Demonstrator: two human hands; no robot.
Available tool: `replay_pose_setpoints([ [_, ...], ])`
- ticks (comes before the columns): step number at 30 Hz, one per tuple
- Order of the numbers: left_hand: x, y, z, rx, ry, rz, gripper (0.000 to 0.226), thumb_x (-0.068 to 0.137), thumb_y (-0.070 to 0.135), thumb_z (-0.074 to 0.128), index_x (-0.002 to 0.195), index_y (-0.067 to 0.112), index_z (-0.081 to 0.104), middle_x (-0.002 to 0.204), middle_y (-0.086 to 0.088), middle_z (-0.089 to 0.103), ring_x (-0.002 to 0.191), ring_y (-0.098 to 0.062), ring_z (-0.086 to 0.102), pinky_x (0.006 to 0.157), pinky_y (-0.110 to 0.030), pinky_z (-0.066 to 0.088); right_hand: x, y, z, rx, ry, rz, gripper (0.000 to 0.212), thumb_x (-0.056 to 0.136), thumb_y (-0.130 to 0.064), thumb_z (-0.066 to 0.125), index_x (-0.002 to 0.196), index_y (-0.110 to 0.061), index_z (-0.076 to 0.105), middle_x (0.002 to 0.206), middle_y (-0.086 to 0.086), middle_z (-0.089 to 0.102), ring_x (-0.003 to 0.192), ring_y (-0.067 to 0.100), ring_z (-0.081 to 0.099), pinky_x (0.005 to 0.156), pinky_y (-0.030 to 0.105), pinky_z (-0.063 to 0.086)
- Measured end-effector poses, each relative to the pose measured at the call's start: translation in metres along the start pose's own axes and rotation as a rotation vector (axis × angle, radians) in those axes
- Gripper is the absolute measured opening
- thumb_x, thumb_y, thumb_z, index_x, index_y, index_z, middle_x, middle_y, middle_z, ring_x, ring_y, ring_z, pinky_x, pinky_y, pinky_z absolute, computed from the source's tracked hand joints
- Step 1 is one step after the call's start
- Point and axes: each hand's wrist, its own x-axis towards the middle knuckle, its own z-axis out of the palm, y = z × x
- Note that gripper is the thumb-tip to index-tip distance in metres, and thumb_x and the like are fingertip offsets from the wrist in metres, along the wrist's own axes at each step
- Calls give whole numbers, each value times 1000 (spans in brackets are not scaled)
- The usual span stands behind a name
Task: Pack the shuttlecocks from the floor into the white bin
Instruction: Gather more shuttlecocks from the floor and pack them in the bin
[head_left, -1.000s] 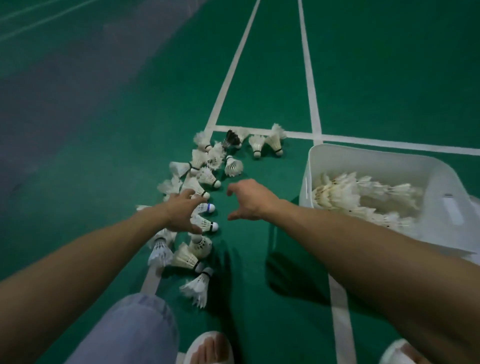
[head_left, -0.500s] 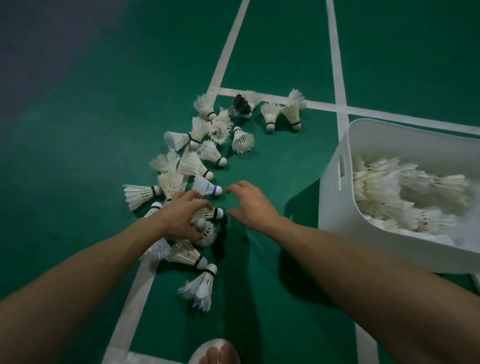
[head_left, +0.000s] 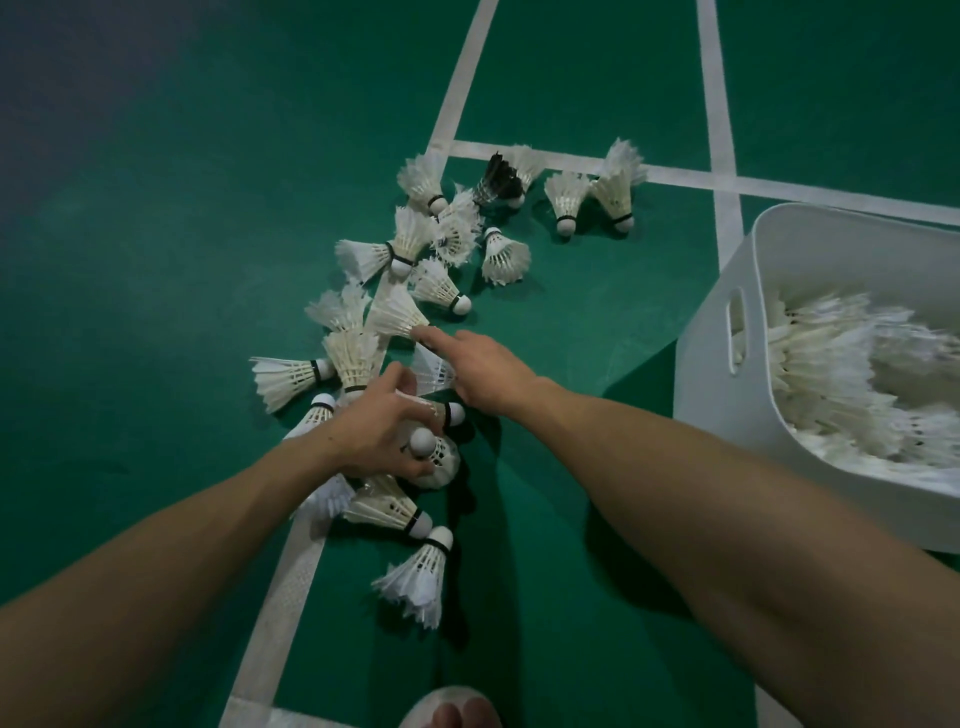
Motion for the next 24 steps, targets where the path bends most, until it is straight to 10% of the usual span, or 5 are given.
replay_pose_setpoints([
  [8,2,4,-12,57,-5,-51,39,67,37,82,104,31,71,137,-6,23,129,-25,30,109,-35,34,-7,10,-7,61,18,60,42,84,-10,63,121,-21,46,107,9,52,97,28,54,79,36,46],
  [14,-1,16,-26,159,-108,-99,44,71,47,77,110,28,69,121,-3,52,104,-13,45,86,-27,36,-31,21,-40,77,175,163,10,89,-9,63,86,-14,55,102,4,47,91,19,48,93,34,46],
  [20,2,70,-66,108,18,4,41,69,45,79,106,30,71,121,-3,52,106,-15,48,90,-30,42,-84,12,-124,131,216,61,20,80,-27,76,88,-9,70,139,7,44,127,22,41,104,30,32],
  [24,7,131,-110,67,77,58,37,71,39,77,106,27,70,119,1,49,104,-13,47,89,-30,43,-132,25,-187,108,266,73,18,77,-27,79,81,-11,73,123,7,62,115,21,56,95,29,42],
])
